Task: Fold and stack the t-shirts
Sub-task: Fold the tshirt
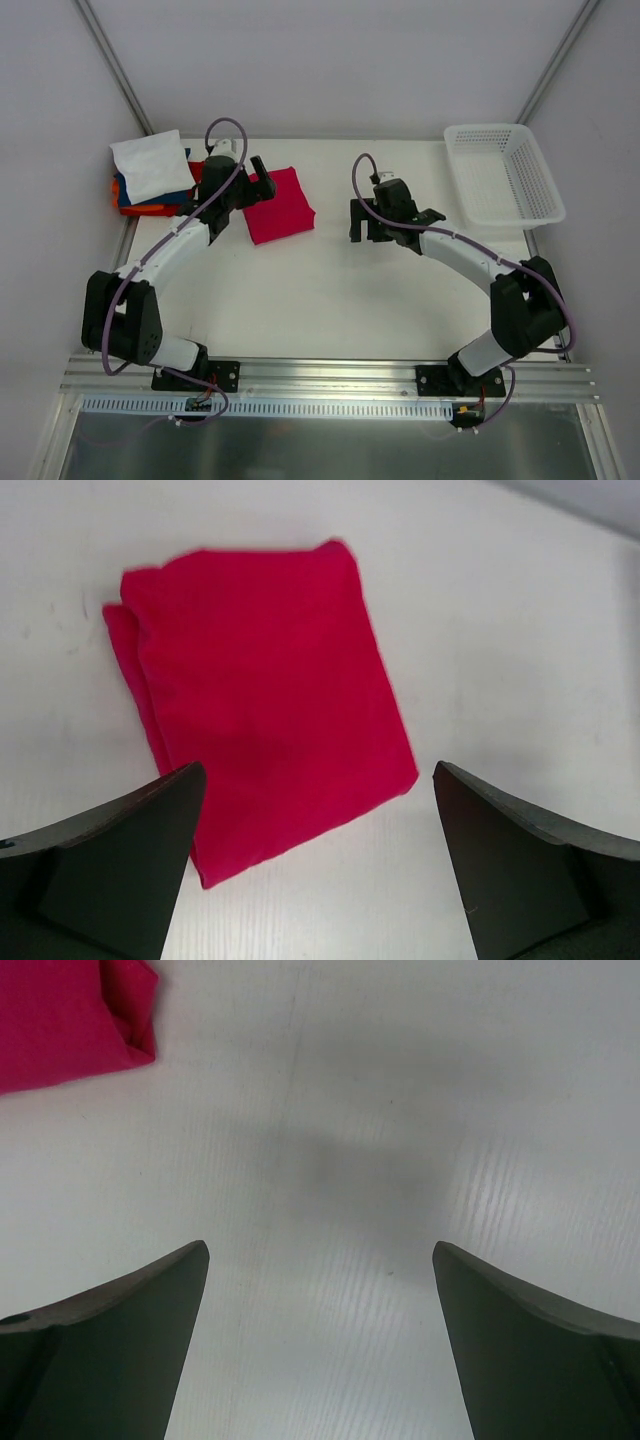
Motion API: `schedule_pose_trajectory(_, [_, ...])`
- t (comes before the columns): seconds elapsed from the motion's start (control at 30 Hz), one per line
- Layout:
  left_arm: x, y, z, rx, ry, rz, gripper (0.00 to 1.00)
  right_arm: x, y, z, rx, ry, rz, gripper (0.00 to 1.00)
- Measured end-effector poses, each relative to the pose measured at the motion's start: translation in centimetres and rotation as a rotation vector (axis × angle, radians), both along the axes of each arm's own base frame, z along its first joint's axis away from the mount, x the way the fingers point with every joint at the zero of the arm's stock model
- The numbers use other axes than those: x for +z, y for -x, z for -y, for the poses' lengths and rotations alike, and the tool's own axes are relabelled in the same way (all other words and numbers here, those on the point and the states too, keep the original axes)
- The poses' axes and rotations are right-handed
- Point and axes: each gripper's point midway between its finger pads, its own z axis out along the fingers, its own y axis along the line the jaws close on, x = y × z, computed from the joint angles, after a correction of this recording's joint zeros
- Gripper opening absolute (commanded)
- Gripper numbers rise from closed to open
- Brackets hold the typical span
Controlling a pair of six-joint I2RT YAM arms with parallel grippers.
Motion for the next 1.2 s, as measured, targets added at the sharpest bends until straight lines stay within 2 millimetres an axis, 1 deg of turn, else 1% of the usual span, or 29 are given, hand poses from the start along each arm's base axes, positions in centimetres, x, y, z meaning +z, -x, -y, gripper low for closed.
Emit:
schedule_pose_trajectory(0.1, [-4.7,0.9,0.5,-0.024,-0.001,-0.114,0.99,-0.7,1.4,0.3,0.002,0.002,-0.019,1.00])
schedule_pose_trajectory(0.17, [-6.6,1.6,0.6,-0.035,0.004,-0.162,0.99,-1.0,2.2,0.4,0.002,0.004,-0.029,0.99])
schedule_pose_trajectory(0.27, [-8.5,2.7,0.9,-0.049,0.019,-0.206,0.99,-1.1,3.0,0.5,-0.003,-0.002,-0.032,1.00])
schedule_pose_trajectory(0.37, [-9.4,3.1,1.1,-0.059,0.040,-0.211,0.99,-0.7,4.0,0.7,-0.007,-0.014,-0.026,1.00])
schedule_pose_trajectory(0.53, [-10.4,3.9,1.2,-0.059,0.065,-0.212,0.99,1.3,4.6,0.9,-0.014,-0.040,0.019,0.99])
schedule_pose_trajectory(0.6, [-10.4,4.1,1.3,-0.064,0.075,-0.207,0.99,2.0,4.8,1.1,-0.020,-0.050,0.039,0.99])
schedule_pose_trajectory(0.7, [-9.9,4.0,1.7,-0.080,0.096,-0.185,0.99,2.5,5.3,1.4,-0.028,-0.061,0.055,0.99])
schedule_pose_trajectory(0.83, [-9.3,3.8,2.4,-0.098,0.137,-0.161,0.99,2.0,5.8,1.9,-0.036,-0.058,0.048,1.00])
schedule_pose_trajectory(0.97, [-9.3,3.7,2.8,-0.108,0.165,-0.155,0.99,1.6,6.1,2.1,-0.038,-0.048,0.038,0.99])
schedule_pose_trajectory(1.1, [-9.5,3.3,2.9,-0.114,0.186,-0.149,0.99,1.6,6.1,2.1,-0.040,-0.048,0.040,1.00])
schedule_pose_trajectory(1.2, [-10.3,3.4,2.5,-0.104,0.207,-0.160,0.99,1.5,6.1,2.0,-0.040,-0.051,0.040,0.99])
